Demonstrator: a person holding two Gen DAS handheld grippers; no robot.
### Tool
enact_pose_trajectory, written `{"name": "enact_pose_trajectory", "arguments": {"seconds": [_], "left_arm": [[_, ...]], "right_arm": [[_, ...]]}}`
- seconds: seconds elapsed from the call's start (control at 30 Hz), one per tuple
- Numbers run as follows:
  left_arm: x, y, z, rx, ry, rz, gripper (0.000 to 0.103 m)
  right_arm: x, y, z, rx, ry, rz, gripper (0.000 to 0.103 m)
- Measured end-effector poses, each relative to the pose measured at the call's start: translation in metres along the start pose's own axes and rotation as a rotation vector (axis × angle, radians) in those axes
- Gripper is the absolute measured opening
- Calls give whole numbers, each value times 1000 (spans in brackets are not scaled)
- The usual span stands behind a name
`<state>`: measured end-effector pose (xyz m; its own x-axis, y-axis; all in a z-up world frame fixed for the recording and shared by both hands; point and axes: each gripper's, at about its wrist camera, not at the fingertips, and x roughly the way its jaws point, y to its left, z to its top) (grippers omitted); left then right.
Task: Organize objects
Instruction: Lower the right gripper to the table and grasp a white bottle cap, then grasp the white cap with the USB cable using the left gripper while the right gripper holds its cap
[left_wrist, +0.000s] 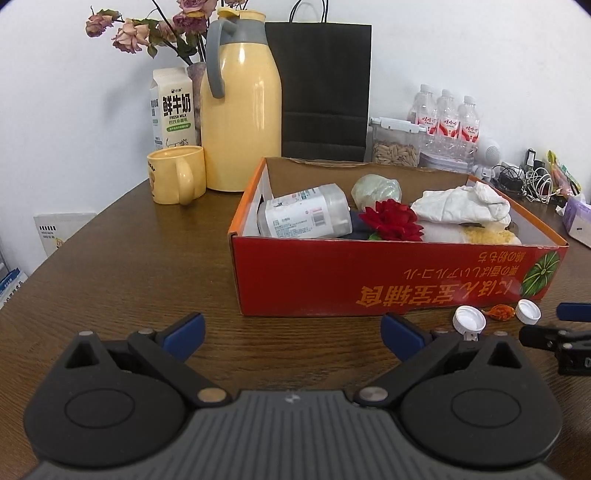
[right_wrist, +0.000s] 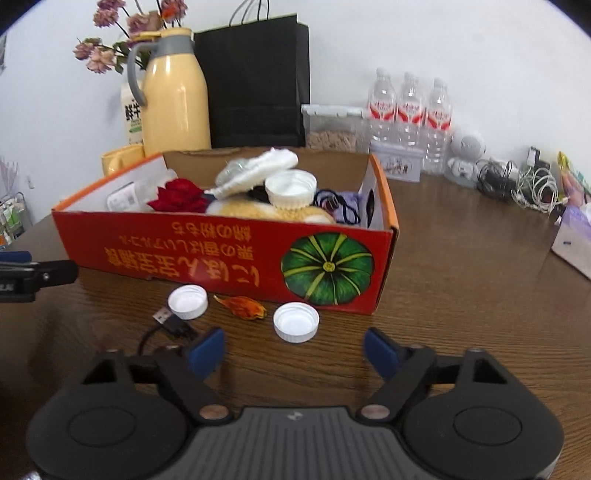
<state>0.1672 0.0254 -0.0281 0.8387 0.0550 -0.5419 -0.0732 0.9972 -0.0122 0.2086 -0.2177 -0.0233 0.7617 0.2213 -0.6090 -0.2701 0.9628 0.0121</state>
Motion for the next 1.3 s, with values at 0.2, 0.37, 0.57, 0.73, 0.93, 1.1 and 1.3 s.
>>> {"name": "enact_pose_trajectory", "arguments": {"seconds": [0.2, 0.37, 0.57, 0.73, 0.93, 1.1, 1.3], "left_arm": [[1, 0, 0, -2, 6, -2, 103], [3, -1, -1, -2, 12, 2, 103], [5, -4, -2, 6, 20, 10, 103], [7, -11, -4, 23, 35, 4, 103], [4, -39, -6, 73, 44, -67, 103], [5, -68, -6, 132, 38, -127, 103], [10, -93, -6, 170, 43, -177, 93]], "right_arm": [[14, -3, 6, 5, 10, -2, 49], [14, -4, 6, 13, -8, 28, 27], [6, -3, 5, 14, -58, 22, 27], [-1, -5, 4, 26, -89, 21, 27], [-7, -4, 4, 18, -117, 25, 27], [-13, -6, 3, 31, -143, 30, 27], [-19, -7, 2, 35, -166, 39, 27]]}}
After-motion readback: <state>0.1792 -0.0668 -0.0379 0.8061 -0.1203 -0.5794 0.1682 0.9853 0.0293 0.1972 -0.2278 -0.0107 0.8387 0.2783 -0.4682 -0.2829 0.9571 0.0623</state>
